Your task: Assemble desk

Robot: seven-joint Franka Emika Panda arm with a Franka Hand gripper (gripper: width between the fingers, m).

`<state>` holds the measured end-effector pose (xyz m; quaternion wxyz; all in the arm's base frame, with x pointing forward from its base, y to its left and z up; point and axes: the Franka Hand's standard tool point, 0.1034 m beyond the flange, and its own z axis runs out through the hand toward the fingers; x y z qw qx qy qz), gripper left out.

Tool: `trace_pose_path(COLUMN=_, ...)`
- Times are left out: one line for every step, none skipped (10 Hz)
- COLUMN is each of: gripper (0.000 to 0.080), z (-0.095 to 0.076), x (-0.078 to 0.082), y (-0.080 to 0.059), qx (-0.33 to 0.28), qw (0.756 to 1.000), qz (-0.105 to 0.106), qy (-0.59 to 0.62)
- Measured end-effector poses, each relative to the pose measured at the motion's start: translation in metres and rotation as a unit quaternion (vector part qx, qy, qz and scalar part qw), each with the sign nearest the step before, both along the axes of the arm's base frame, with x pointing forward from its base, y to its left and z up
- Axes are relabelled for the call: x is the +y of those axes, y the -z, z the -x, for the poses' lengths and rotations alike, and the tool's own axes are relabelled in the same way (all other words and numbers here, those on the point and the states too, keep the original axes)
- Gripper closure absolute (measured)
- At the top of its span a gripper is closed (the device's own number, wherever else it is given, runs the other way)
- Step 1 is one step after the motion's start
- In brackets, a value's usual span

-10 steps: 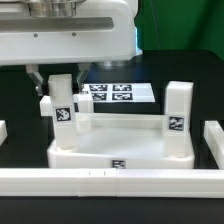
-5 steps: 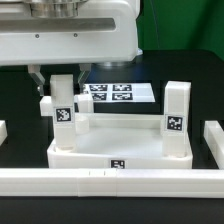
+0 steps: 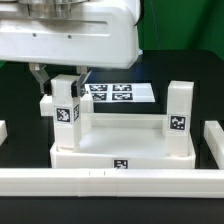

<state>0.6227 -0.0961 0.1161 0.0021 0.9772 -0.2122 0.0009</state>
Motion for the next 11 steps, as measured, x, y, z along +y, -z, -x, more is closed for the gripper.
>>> trace_pose_path(gripper=0.0509, z=0.0, x=0.0, y=0.0, qx=-0.001, qw=0.999, qz=-0.005, qy=0.048)
trace_pose_path(gripper=0.0509, z=-0.001, x=0.0, y=0.001, qx=-0.004, qw=0.994, qz=-0.012, qy=0.105)
trace_pose_path(gripper=0.0509, z=-0.002, x=0.0, y=0.001, qx=-0.007, qw=0.989, qz=-0.013, qy=0.147)
trace_pose_path(gripper=0.0509, z=-0.002, x=0.002, y=0.001, qx=-0.007, qw=0.98, qz=-0.017, qy=0.197)
trace_pose_path(gripper=0.0509, z=-0.002, x=0.003, y=0.001, qx=-0.007, qw=0.967, qz=-0.023, qy=0.253)
trace_pose_path(gripper=0.0509, z=-0.003, x=0.005, y=0.002, qx=-0.006, qw=0.951, qz=-0.032, qy=0.307)
trace_pose_path(gripper=0.0509, z=-0.003, x=0.007, y=0.002, qx=-0.004, qw=0.936, qz=-0.036, qy=0.35)
trace_pose_path(gripper=0.0509, z=-0.004, x=0.008, y=0.002, qx=-0.003, qw=0.917, qz=-0.039, qy=0.397)
trace_pose_path(gripper=0.0509, z=-0.005, x=0.009, y=0.003, qx=-0.004, qw=0.89, qz=-0.046, qy=0.454)
trace_pose_path(gripper=0.0509, z=-0.004, x=0.011, y=0.002, qx=0.002, qw=0.891, qz=-0.046, qy=0.451)
trace_pose_path(gripper=0.0505, z=-0.004, x=0.011, y=0.003, qx=0.001, qw=0.894, qz=-0.046, qy=0.445)
